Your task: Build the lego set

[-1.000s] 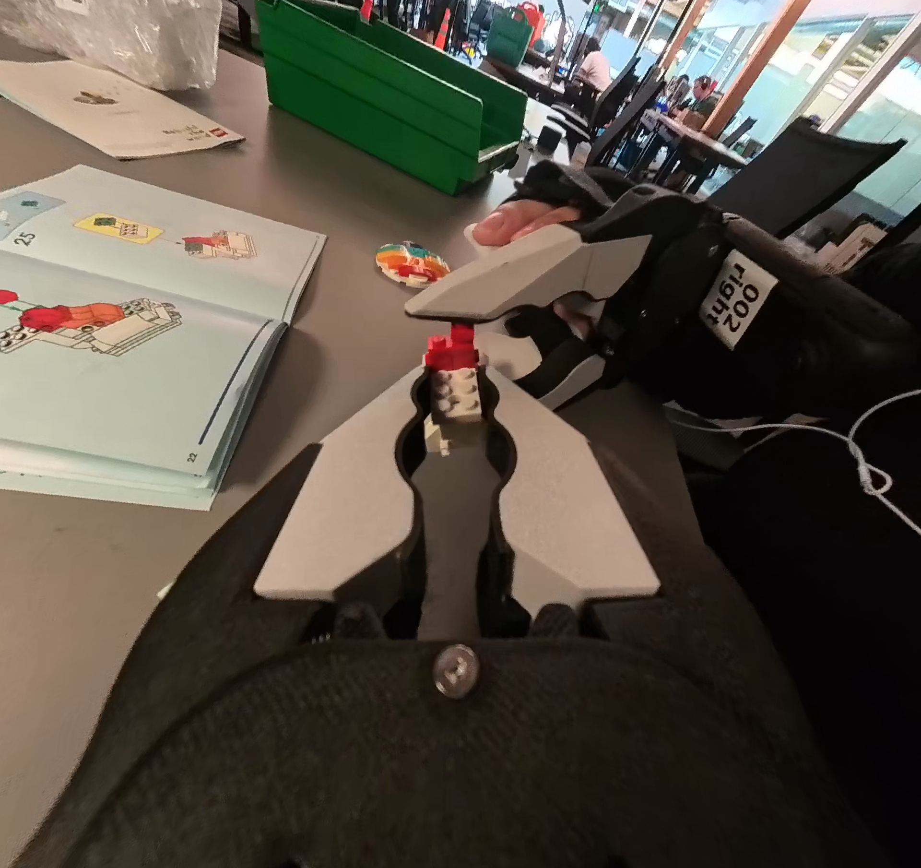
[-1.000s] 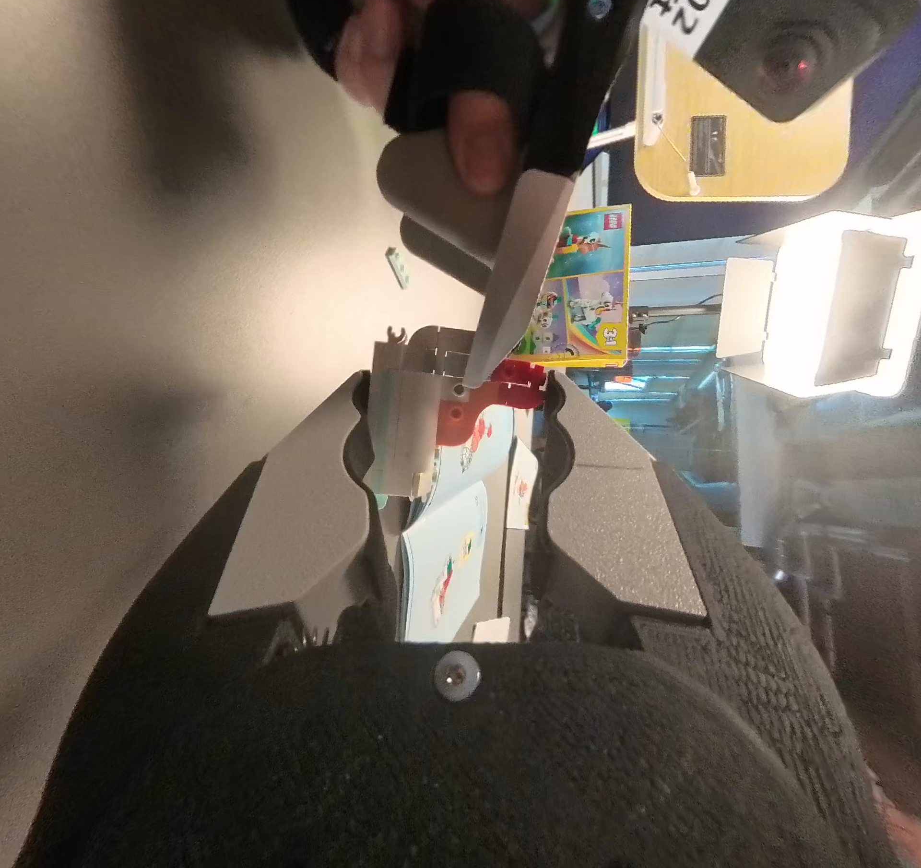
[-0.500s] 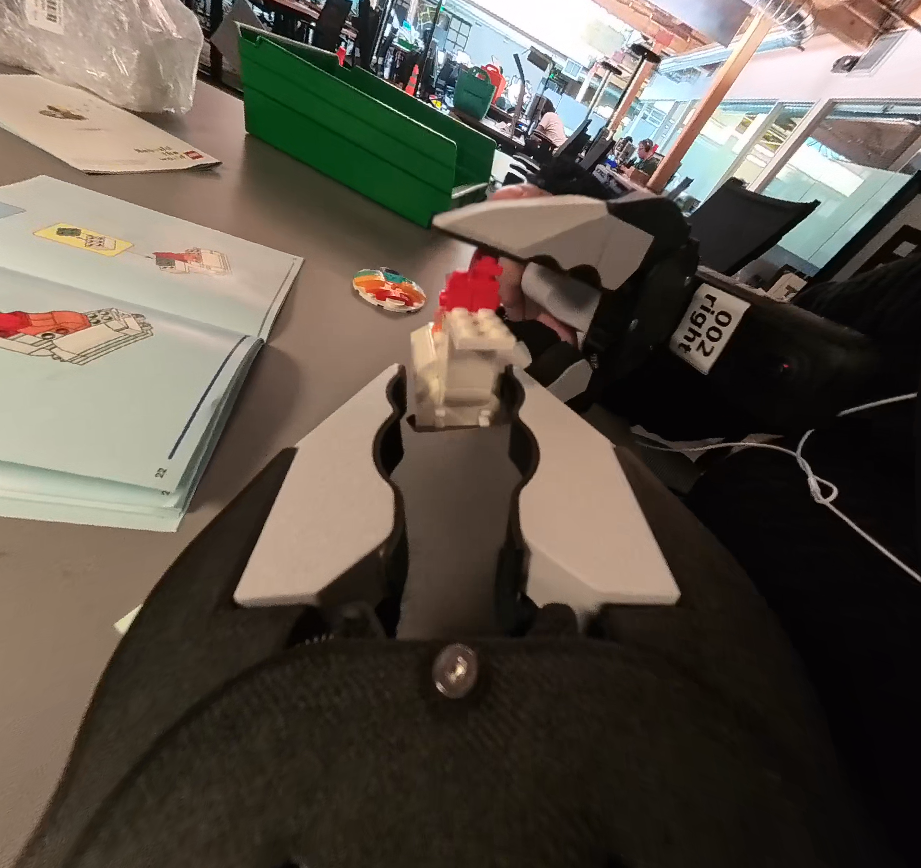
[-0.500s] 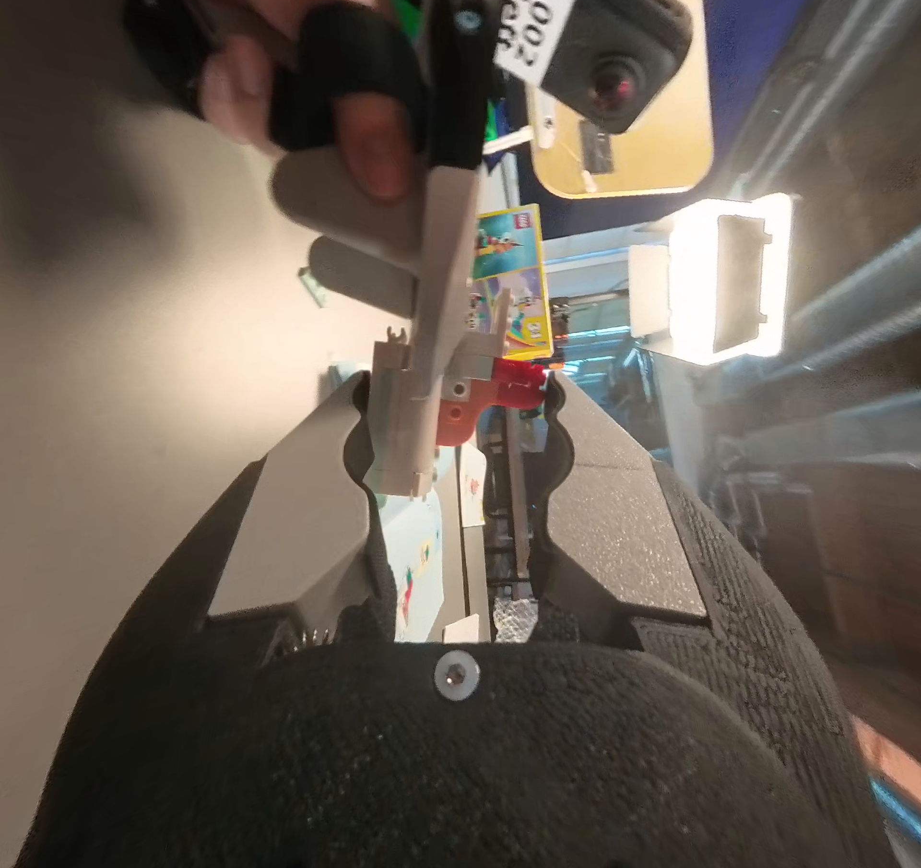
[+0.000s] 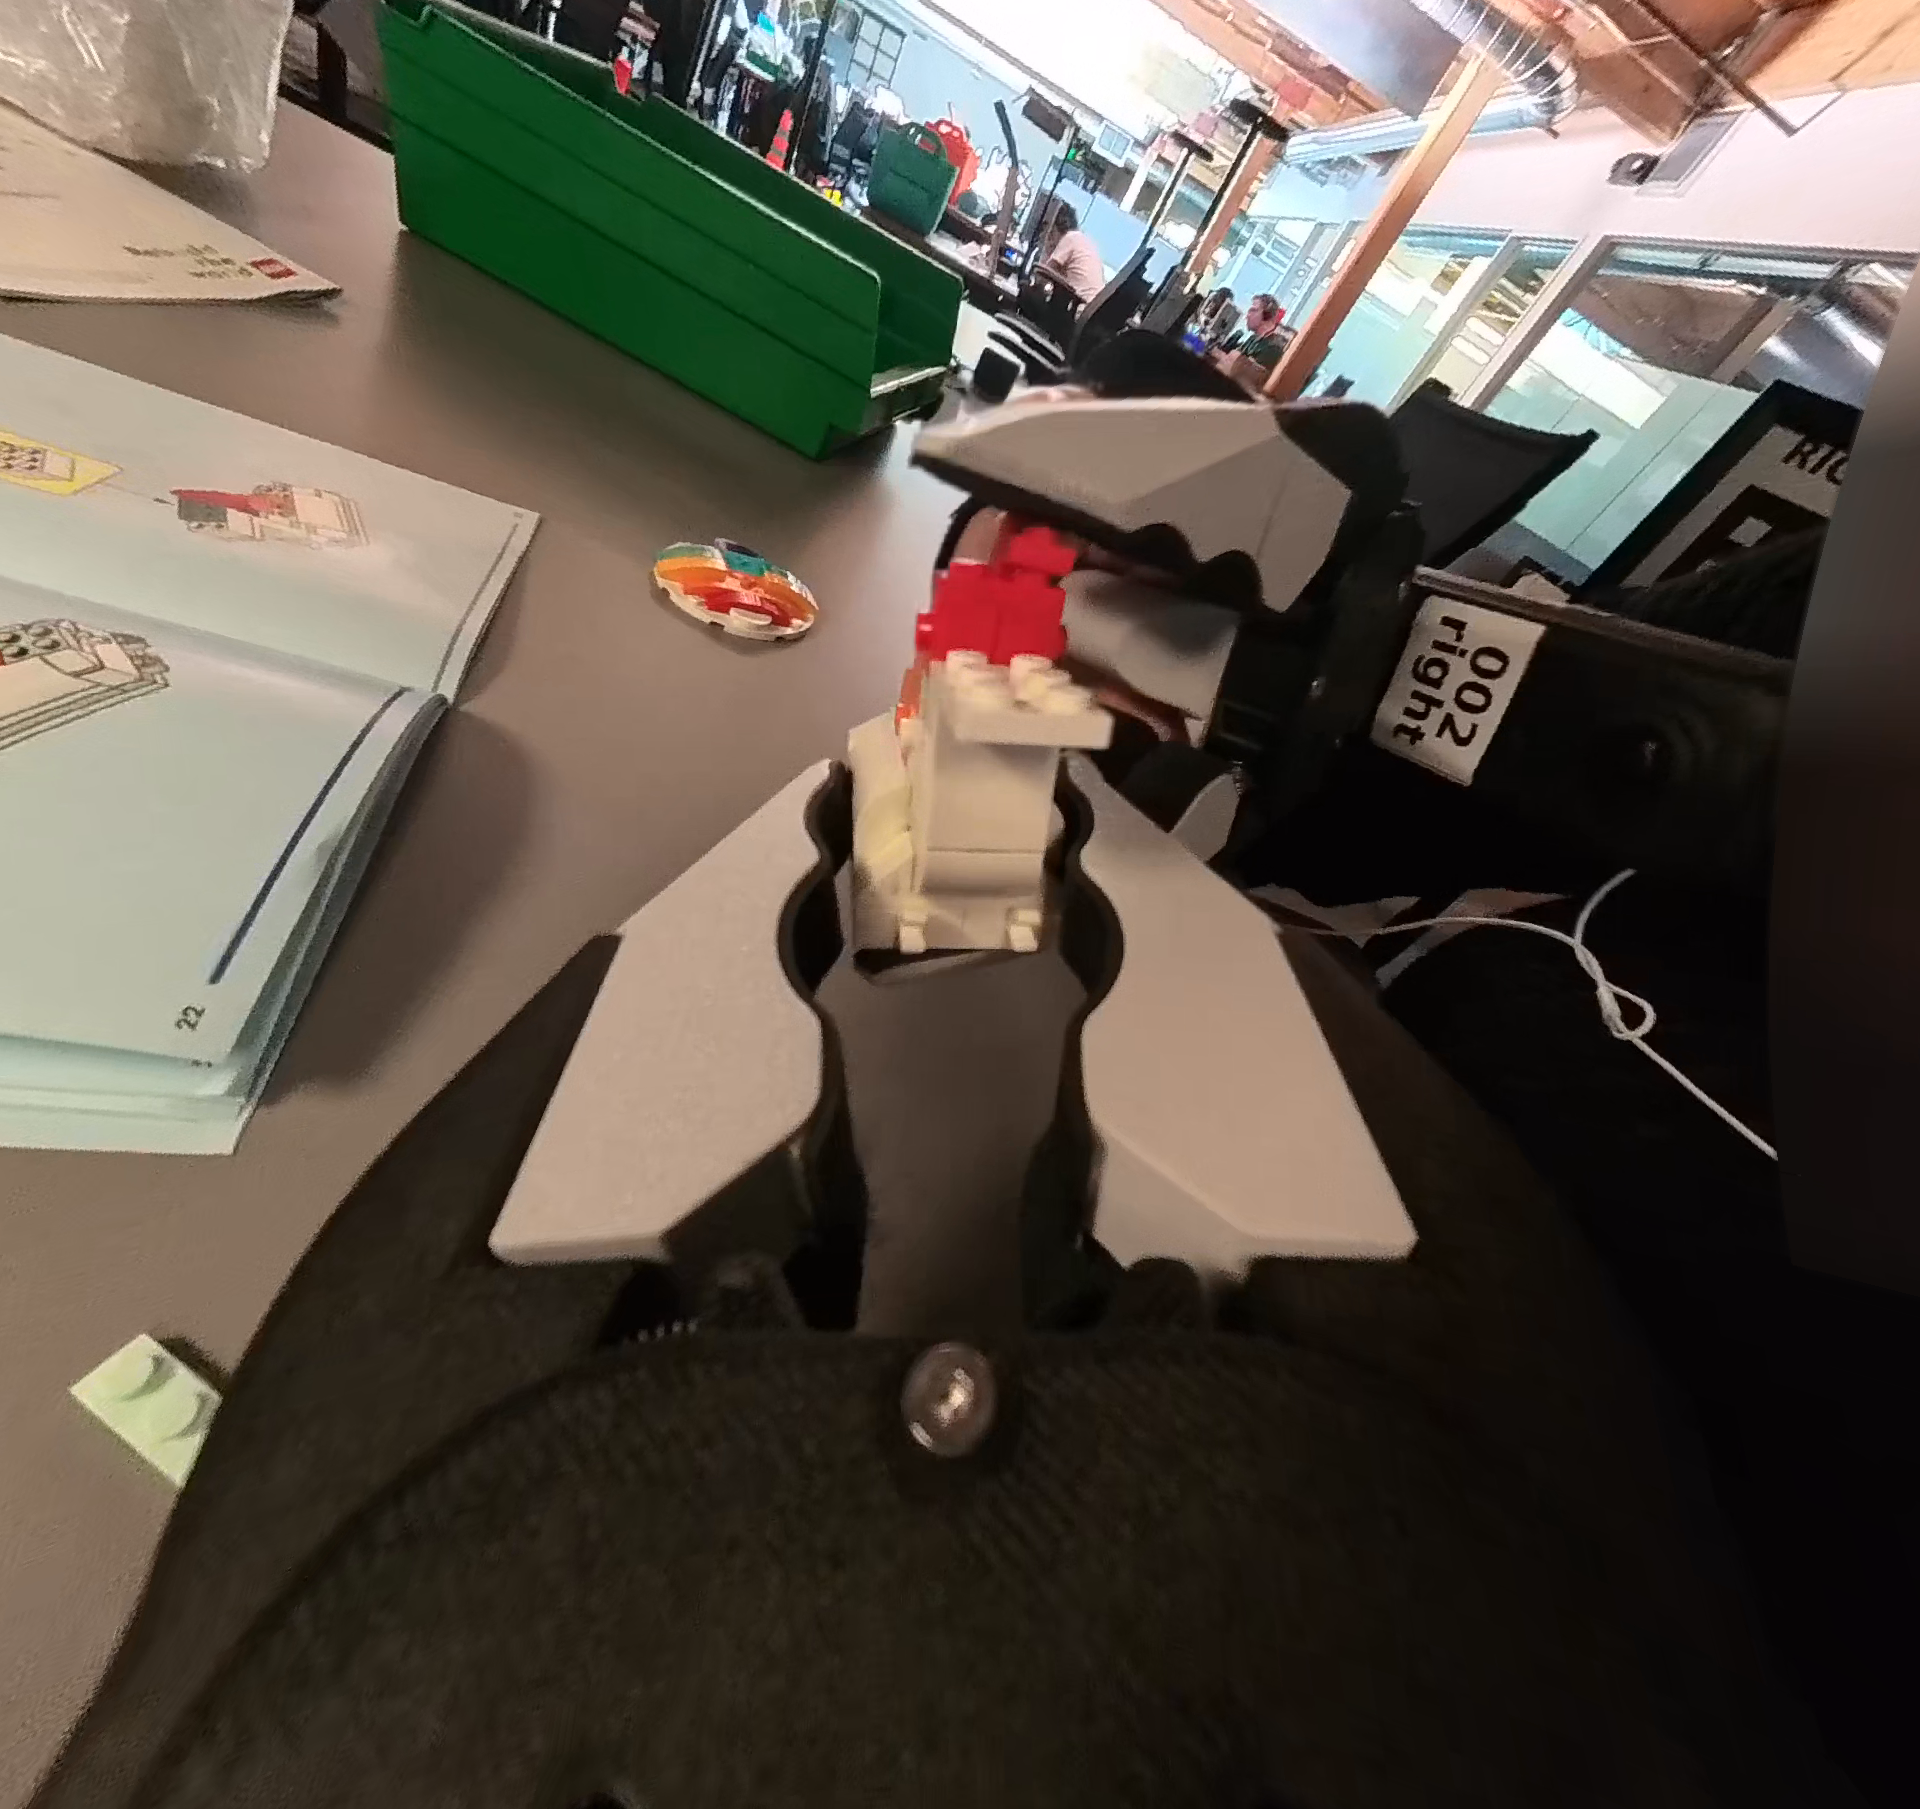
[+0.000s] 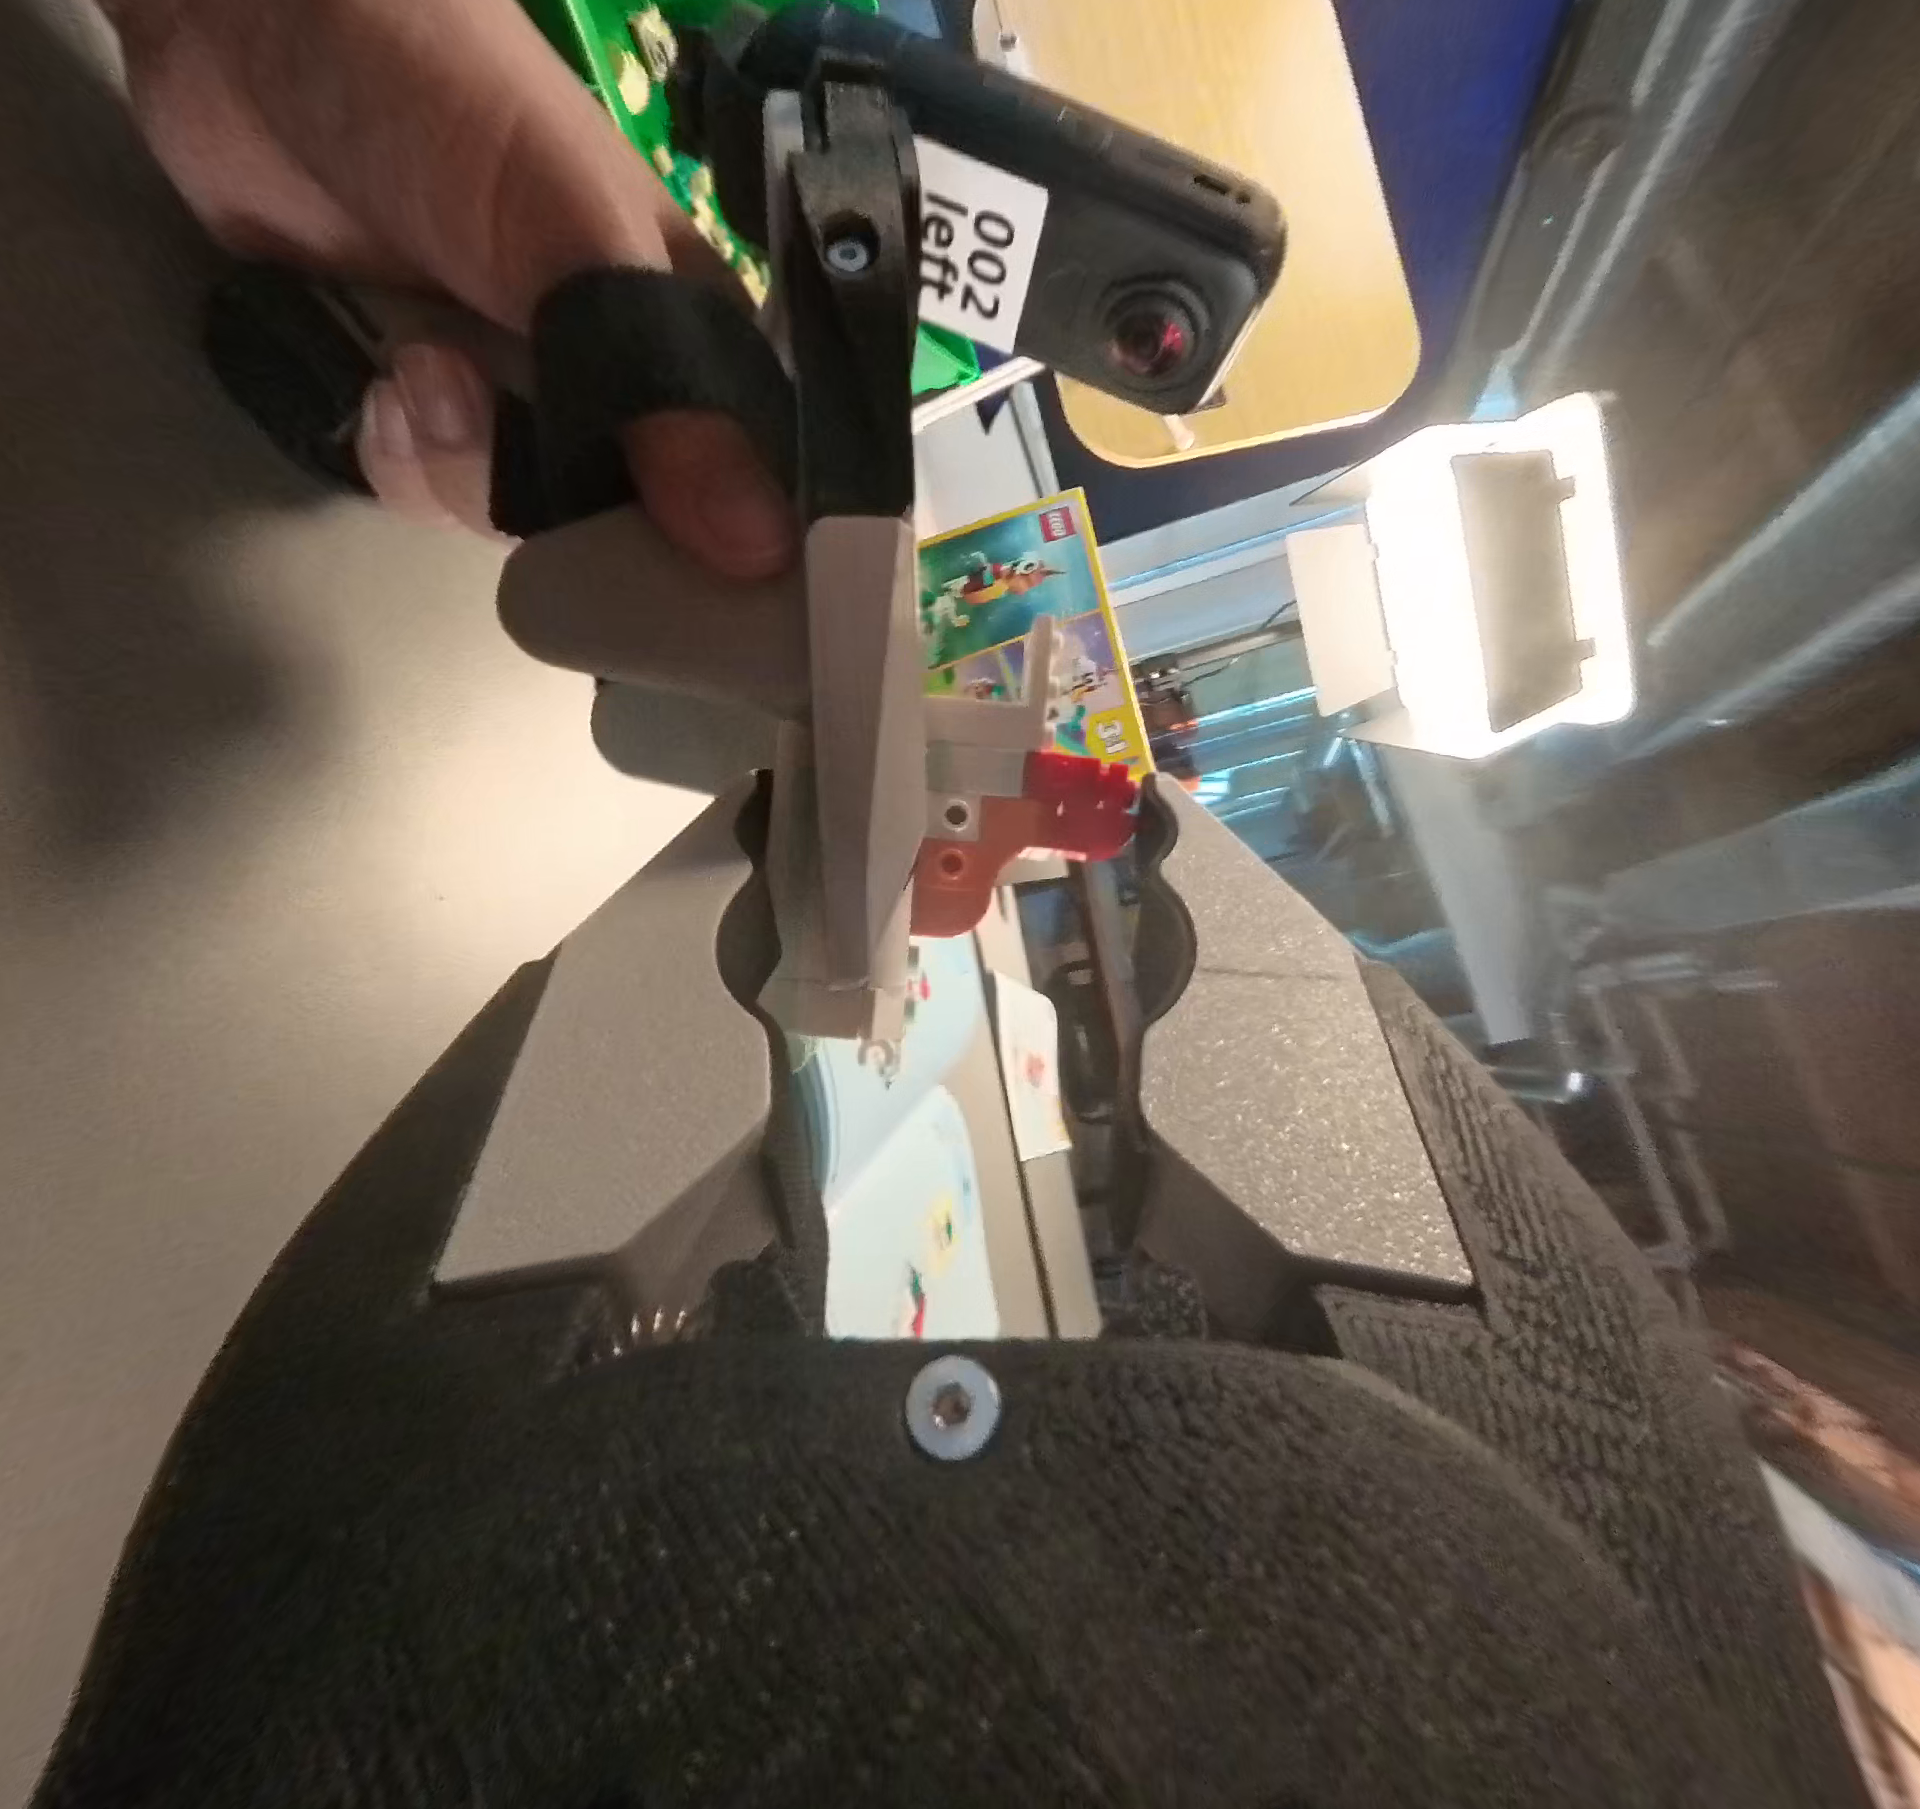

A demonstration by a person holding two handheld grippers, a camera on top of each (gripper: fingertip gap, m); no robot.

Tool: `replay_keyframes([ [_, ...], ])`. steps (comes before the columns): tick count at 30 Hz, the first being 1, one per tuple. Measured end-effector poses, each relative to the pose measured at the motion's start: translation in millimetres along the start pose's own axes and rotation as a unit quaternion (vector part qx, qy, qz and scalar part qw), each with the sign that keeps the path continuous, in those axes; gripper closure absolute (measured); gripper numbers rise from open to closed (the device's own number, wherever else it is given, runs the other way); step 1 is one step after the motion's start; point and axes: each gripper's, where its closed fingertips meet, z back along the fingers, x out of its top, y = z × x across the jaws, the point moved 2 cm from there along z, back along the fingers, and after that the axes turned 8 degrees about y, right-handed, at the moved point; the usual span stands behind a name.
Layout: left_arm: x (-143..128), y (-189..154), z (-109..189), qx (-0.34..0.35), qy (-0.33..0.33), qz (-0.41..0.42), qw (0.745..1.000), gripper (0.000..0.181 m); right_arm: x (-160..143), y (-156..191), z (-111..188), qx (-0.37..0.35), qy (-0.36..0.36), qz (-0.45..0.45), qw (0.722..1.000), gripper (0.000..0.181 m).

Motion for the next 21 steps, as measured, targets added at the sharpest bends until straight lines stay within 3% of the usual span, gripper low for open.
replay_keyframes([
  [11,3.2,-3.5,3.1,-0.055,-0.012,0.052,0.997,0.145,2.6,-6.3,7.3,0.009,-0.027,-0.016,0.999,0.108],
  [15,2.3,-15.8,4.2,-0.143,-0.001,0.090,0.986,0.145,6.5,-1.8,18.8,0.058,-0.074,-0.018,0.995,0.100],
  [21,-3.4,-37.7,4.1,-0.262,0.028,0.125,0.957,0.145,14.0,-12.4,41.9,0.152,-0.154,-0.123,0.969,0.087],
])
